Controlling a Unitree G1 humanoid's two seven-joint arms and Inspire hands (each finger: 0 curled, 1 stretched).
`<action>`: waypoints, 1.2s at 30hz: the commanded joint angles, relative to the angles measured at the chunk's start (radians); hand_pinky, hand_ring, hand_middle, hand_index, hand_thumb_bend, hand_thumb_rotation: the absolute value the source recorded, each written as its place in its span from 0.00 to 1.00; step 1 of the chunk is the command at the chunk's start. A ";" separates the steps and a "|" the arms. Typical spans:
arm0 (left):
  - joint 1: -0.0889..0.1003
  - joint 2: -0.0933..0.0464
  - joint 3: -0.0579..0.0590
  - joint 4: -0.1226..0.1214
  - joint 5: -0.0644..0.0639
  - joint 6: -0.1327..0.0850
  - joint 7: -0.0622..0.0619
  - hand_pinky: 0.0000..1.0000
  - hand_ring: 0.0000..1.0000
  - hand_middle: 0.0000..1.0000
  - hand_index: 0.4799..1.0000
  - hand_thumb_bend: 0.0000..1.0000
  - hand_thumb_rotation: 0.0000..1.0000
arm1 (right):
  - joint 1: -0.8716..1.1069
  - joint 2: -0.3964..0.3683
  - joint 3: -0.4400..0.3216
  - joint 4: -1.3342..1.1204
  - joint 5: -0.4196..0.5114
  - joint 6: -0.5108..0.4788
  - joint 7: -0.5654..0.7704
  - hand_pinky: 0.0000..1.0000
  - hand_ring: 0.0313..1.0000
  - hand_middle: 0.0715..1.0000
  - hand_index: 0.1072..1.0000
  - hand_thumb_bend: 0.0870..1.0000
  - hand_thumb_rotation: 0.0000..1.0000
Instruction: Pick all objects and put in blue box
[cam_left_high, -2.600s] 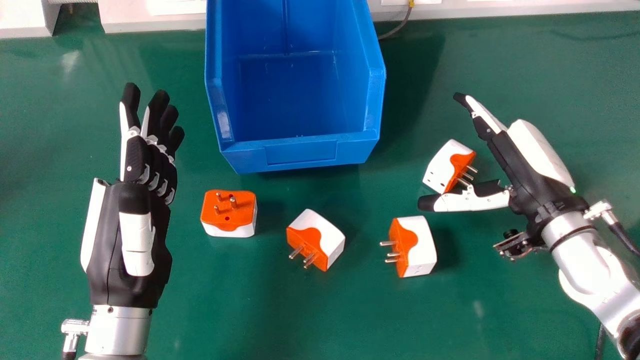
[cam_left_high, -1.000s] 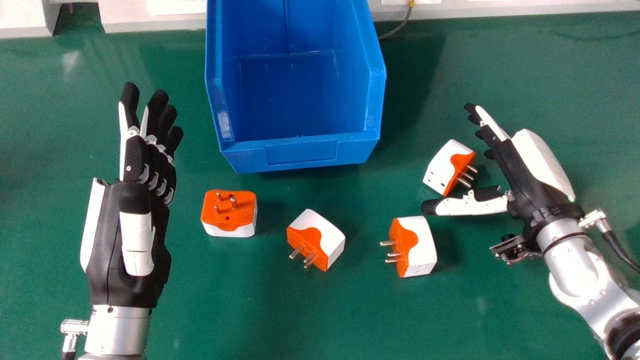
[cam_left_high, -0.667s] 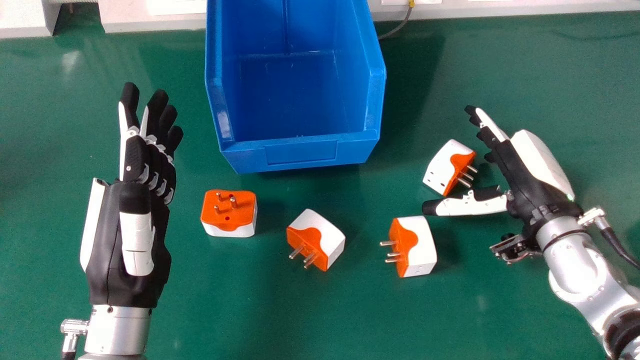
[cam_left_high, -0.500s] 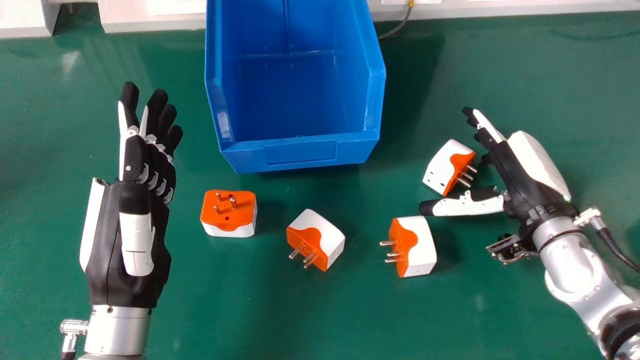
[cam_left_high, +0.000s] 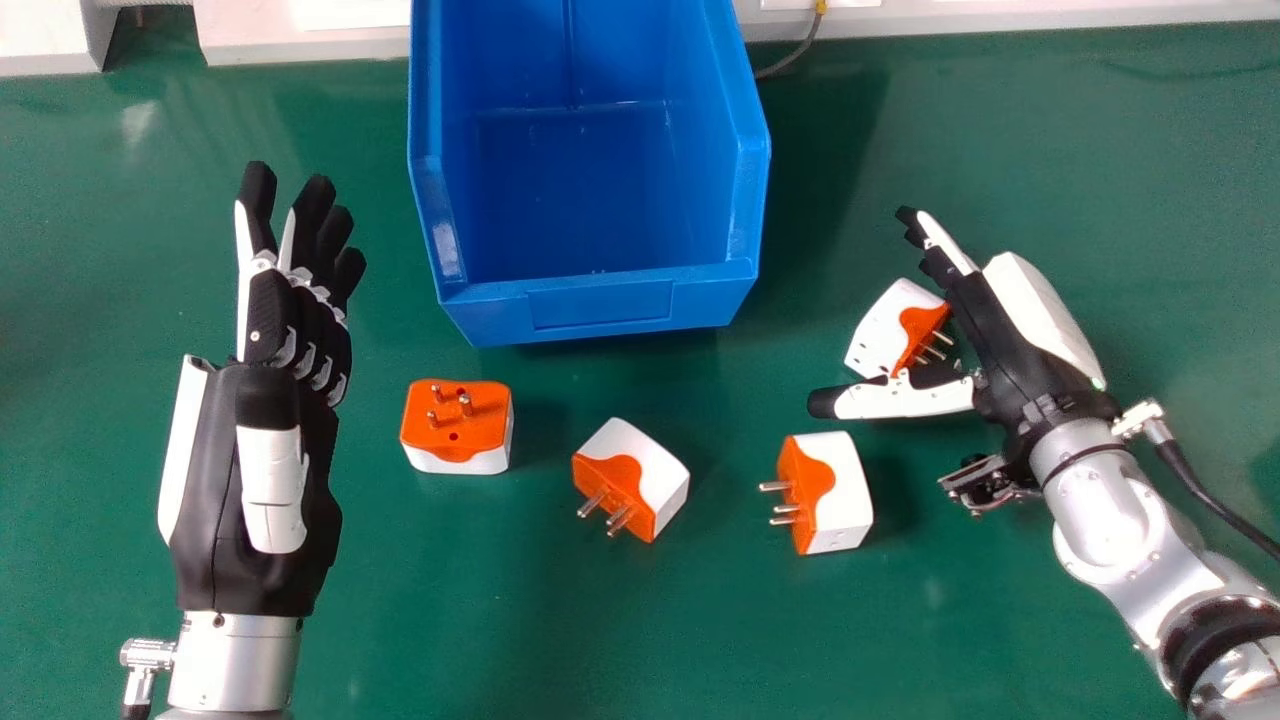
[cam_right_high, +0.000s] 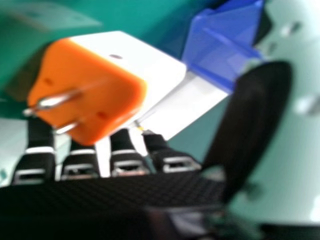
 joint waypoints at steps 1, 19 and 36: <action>-0.001 0.001 -0.002 -0.018 0.001 -0.016 -0.003 1.00 1.00 1.00 1.00 0.93 1.00 | -0.036 -0.005 -0.005 -0.004 0.017 0.001 0.014 0.81 0.90 0.94 0.95 1.00 0.35; -0.002 0.004 0.004 -0.016 -0.001 -0.022 -0.004 1.00 1.00 1.00 1.00 0.93 1.00 | -0.035 -0.014 0.009 -0.005 -0.004 0.000 -0.023 0.81 0.91 0.94 0.96 1.00 0.34; -0.001 0.003 0.005 -0.012 -0.003 -0.023 -0.006 1.00 1.00 1.00 1.00 0.92 1.00 | -0.033 -0.021 0.021 -0.005 -0.020 0.011 -0.045 0.71 0.86 0.92 0.93 0.98 0.15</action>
